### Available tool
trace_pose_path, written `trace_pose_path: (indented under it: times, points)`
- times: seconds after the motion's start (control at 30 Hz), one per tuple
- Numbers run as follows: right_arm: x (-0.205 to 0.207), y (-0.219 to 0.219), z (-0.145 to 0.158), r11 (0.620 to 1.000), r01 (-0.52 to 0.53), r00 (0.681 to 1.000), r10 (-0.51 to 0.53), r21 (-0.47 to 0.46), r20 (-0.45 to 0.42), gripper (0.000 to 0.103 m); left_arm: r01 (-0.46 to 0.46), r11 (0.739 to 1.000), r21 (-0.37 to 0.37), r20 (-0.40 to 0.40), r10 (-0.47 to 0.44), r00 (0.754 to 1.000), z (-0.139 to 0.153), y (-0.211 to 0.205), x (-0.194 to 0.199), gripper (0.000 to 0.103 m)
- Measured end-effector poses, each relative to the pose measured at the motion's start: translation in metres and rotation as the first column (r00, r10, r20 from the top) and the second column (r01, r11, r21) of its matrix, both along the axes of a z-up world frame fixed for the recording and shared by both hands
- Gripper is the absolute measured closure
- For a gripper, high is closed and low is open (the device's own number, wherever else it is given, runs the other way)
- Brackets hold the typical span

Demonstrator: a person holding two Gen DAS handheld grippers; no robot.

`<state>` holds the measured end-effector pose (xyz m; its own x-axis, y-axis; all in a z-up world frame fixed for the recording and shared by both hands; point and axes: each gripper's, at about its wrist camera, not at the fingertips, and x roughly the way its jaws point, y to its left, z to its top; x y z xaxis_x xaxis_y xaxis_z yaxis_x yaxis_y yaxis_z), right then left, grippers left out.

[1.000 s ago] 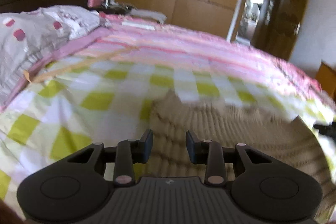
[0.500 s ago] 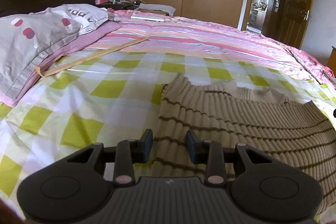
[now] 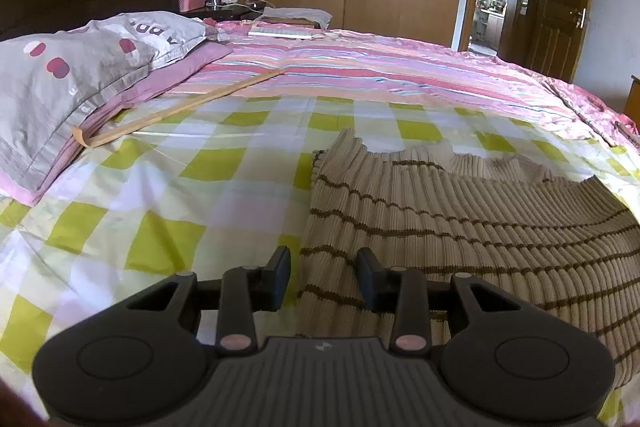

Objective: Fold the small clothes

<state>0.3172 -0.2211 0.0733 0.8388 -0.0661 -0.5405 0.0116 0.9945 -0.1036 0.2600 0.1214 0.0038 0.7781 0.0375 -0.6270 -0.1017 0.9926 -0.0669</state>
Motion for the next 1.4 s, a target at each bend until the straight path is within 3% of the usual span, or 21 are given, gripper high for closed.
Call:
trace_pose_path:
  times: [1.4]
  points:
    - [-0.011,-0.016,-0.012,0.993,0.013,0.999,-0.009,-0.116,0.036,0.067,0.005,0.997,0.075,-0.023,-0.003,1.000,-0.004,-0.009,-0.015,0.059]
